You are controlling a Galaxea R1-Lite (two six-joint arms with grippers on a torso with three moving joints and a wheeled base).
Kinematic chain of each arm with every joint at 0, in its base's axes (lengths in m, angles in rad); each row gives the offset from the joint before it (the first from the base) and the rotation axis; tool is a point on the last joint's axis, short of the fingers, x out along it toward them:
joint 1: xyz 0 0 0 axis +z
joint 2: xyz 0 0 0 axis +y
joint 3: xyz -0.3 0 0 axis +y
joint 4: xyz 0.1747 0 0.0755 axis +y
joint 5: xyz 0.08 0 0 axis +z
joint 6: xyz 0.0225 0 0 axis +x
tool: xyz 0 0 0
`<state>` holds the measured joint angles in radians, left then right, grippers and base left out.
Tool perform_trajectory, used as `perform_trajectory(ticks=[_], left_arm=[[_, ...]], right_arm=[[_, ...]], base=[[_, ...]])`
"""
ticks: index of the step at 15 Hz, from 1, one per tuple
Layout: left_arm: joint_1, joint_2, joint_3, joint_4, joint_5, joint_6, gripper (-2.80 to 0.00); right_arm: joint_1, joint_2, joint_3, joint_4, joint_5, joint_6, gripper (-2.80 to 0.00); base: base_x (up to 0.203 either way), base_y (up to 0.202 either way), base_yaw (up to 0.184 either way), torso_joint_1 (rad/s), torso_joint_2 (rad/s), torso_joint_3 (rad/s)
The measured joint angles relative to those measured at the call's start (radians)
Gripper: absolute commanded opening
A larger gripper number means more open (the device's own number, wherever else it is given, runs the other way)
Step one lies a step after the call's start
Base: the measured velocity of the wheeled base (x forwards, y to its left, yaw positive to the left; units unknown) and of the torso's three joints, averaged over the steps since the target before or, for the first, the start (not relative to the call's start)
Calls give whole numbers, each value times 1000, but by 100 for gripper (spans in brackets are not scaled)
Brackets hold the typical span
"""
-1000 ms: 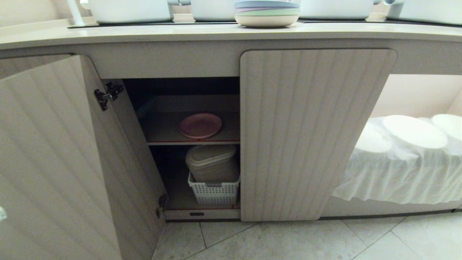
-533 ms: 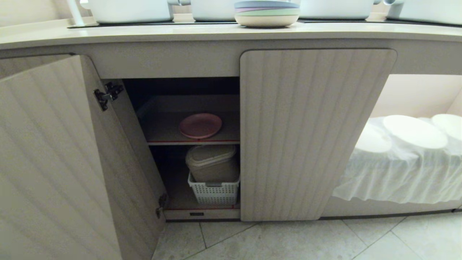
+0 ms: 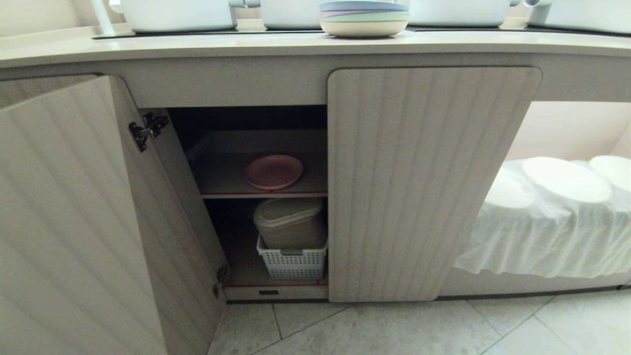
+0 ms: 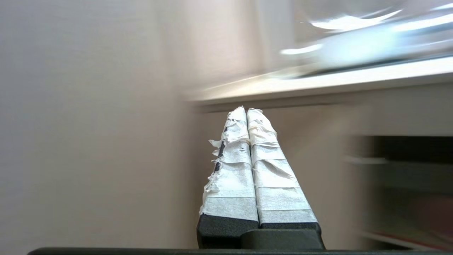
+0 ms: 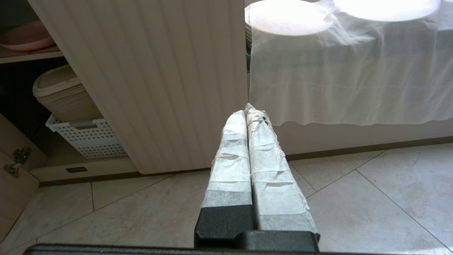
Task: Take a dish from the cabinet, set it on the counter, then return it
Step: Close the cabinet door
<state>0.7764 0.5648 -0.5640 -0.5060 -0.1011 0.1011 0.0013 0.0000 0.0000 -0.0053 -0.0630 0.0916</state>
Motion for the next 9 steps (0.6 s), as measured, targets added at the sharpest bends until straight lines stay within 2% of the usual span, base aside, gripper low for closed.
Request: perform_trajectory(ticks=[3,4,6,9], left_arm=[[124,51,-6,140,253,176,-280],[157,63,-1,160,314,215,-280],[216,79,27,164,372,253,-280],[236,88,89,198,413,292,-280]], right_arm=[[0,0,0,0,0,0,-280],[0,0,0,0,1,0,-280],[0,0,0,0,1,0,-280],[0,0,0,0,0,0,-280]], base=[[0,0,0,0,0,0],[0,0,0,0,0,0],[0,0,0,0,0,0],[0,0,0,0,0,0]])
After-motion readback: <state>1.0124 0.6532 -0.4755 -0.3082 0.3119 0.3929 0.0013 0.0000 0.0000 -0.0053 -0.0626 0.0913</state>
